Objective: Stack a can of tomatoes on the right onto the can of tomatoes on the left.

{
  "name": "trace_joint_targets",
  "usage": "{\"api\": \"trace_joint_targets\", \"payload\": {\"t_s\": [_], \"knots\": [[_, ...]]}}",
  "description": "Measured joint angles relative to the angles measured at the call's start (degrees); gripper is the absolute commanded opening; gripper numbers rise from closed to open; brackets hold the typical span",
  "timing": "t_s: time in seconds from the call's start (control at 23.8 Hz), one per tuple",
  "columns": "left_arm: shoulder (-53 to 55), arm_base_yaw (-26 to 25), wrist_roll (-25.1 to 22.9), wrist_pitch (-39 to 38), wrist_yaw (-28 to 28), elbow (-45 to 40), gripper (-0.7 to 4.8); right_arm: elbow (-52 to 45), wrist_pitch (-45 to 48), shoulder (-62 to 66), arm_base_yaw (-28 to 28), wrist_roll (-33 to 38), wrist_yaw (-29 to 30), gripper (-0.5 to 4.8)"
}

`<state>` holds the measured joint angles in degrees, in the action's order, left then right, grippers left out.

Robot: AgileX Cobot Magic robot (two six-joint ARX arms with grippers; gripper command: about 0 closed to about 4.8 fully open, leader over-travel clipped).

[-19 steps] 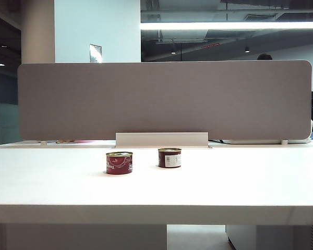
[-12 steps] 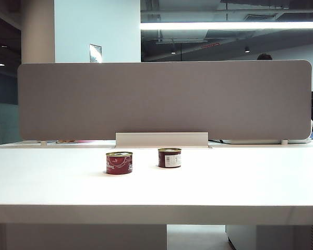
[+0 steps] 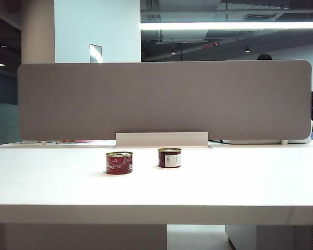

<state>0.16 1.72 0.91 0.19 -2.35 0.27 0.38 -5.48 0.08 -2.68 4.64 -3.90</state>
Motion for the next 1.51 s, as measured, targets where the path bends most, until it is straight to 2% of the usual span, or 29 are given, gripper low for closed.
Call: {"api": "trace_joint_targets", "payload": {"t_s": [0.34, 0.55, 1.01, 1.35, 1.51], "knots": [[0.00, 0.00, 0.00, 0.02, 0.00, 0.00, -0.06, 0.00, 0.00, 0.00, -0.02, 0.00, 0.04, -0.05], [0.00, 0.00, 0.00, 0.04, 0.00, 0.00, -0.06, 0.00, 2.69, 0.00, -0.07, 0.00, 4.07, -0.05], [0.00, 0.00, 0.00, 0.04, 0.00, 0.00, -0.06, 5.09, 3.30, 1.73, -0.15, 2.89, 5.92, -0.05], [0.00, 0.00, 0.00, 0.04, -0.20, 0.00, -0.06, 13.42, 3.45, 14.86, -0.15, 2.89, 8.68, -0.05], [0.00, 0.00, 0.00, 0.02, -0.74, 0.00, -0.06, 18.10, 5.88, 26.36, -0.17, 2.84, 11.06, -0.05]]}}
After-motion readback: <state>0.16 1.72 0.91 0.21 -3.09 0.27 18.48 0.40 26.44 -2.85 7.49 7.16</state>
